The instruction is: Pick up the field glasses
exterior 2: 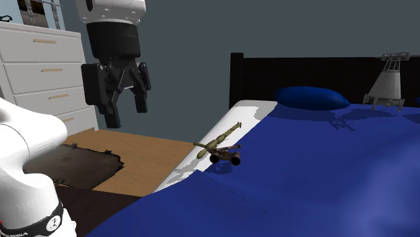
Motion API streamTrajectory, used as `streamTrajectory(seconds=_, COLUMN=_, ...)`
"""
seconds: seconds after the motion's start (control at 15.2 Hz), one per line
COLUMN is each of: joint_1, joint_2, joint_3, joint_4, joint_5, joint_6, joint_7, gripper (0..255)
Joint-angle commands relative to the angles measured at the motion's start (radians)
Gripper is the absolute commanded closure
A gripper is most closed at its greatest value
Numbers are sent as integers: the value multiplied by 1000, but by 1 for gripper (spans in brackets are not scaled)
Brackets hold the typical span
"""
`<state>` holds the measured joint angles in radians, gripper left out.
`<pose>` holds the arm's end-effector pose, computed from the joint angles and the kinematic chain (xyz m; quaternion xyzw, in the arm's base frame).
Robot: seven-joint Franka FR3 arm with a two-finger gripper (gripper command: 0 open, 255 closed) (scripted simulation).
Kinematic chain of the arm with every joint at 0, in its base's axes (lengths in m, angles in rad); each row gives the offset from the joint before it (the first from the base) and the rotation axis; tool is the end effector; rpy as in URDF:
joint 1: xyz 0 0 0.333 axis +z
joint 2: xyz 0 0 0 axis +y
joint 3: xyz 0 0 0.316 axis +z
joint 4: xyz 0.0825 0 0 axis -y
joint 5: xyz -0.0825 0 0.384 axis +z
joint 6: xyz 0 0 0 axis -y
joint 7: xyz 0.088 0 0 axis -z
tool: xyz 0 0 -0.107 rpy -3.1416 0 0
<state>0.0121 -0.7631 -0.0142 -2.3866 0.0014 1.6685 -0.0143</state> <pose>0.3218 -0.0017 0.5776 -0.9997 -0.0079 -0.0225 0.0055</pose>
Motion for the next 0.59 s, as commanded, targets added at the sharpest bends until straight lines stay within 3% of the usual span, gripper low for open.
streamTrajectory(seconds=0.0, joint_1=0, joint_2=0, joint_3=0, joint_4=0, joint_5=0, joint_6=0, joint_7=0, gripper=0)
streamTrajectory(seconds=0.53, joint_1=33, joint_2=275, joint_3=112, joint_4=109, joint_5=23, joint_6=141, joint_7=113, gripper=0)
